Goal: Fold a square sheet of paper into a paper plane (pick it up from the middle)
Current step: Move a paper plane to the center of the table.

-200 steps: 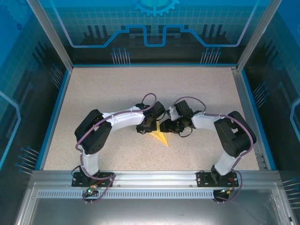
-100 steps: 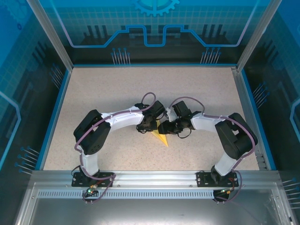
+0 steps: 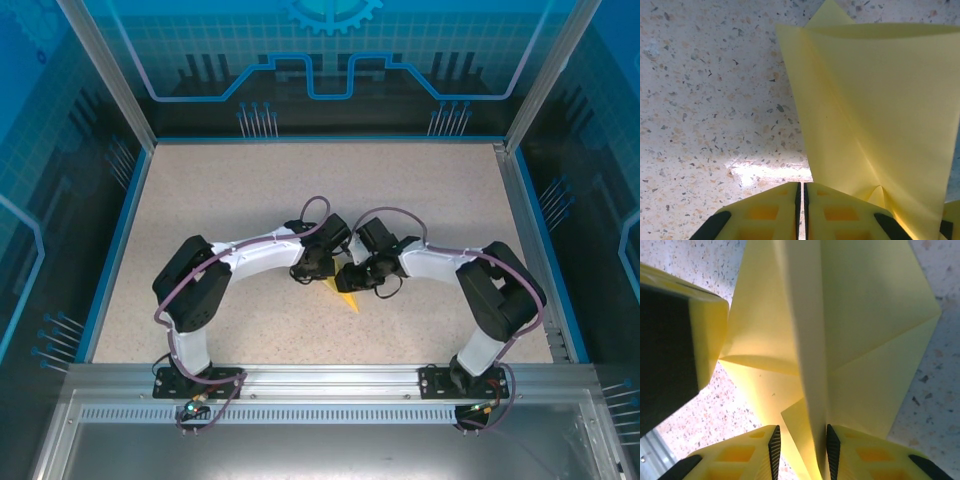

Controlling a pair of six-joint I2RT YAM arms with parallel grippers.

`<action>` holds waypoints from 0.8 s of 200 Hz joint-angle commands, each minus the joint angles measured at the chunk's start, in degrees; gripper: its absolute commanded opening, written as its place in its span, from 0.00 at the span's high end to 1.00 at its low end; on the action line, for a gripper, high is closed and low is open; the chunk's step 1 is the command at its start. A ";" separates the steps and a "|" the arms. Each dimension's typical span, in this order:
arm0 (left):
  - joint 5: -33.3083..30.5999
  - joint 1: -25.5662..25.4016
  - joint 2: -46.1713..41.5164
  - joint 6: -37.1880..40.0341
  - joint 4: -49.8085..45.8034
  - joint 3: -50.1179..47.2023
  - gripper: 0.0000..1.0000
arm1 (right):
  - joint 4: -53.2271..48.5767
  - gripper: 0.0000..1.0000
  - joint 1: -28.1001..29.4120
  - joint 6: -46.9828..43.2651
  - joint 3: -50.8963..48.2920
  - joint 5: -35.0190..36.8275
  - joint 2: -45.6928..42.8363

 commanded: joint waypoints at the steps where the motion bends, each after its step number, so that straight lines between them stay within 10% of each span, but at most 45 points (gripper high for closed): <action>1: 0.96 0.47 -1.85 0.09 0.11 -0.70 0.87 | -3.49 0.67 1.87 -1.62 2.53 3.66 1.44; 160: -1.10 0.73 -9.11 -1.87 3.35 -5.23 0.80 | -8.68 0.82 6.17 -3.03 7.26 11.07 5.96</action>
